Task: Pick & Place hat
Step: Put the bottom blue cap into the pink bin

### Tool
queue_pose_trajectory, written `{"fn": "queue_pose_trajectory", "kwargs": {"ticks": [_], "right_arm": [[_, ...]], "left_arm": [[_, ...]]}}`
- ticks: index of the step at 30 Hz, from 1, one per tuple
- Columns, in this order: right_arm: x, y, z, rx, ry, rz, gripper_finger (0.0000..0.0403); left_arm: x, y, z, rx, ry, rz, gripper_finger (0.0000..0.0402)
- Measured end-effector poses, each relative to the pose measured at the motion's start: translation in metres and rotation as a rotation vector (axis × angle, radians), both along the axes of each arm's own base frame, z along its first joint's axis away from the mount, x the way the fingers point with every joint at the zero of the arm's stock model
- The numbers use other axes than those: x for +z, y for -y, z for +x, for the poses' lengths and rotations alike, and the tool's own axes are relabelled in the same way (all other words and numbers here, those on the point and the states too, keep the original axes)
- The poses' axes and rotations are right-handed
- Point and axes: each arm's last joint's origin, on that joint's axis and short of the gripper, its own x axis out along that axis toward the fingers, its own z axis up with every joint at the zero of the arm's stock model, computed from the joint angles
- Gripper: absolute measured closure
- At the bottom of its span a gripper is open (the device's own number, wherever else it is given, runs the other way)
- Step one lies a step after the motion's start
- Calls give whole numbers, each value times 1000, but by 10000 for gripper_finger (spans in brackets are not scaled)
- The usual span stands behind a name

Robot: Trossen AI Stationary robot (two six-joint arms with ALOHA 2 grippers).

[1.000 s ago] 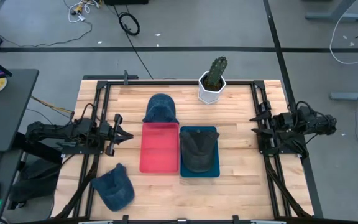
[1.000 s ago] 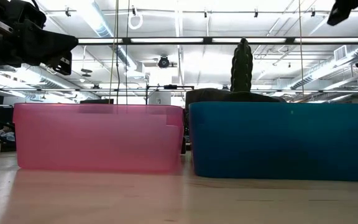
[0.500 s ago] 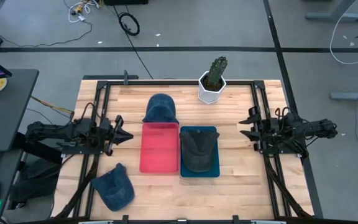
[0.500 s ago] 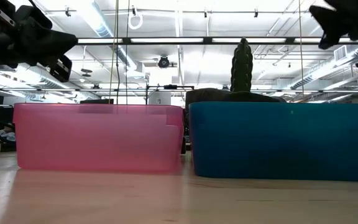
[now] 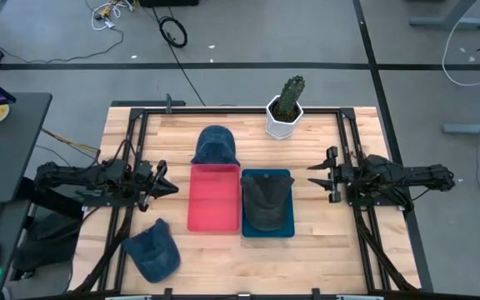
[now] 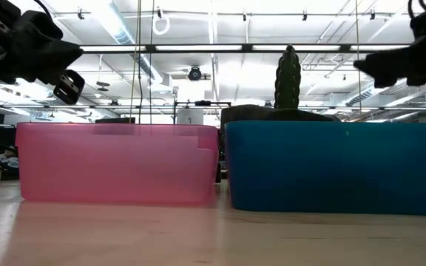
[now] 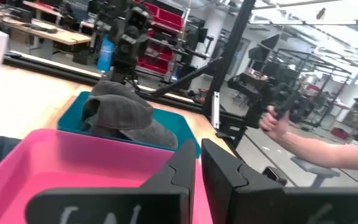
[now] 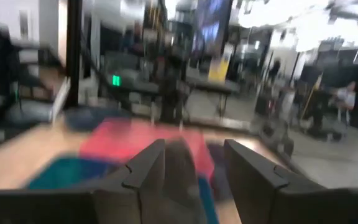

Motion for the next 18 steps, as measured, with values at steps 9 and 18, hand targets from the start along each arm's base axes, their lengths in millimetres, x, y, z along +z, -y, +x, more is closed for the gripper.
{"fn": "queue_pose_trajectory", "kwargs": {"ticks": [9,18], "right_arm": [[-3,2,0,-32,-36,-5,234],[-3,2,0,-30,-35,22,234]], "left_arm": [[-2,1,0,38,-20,5,371],[-1,-1,0,100,-16,-25,371]]}}
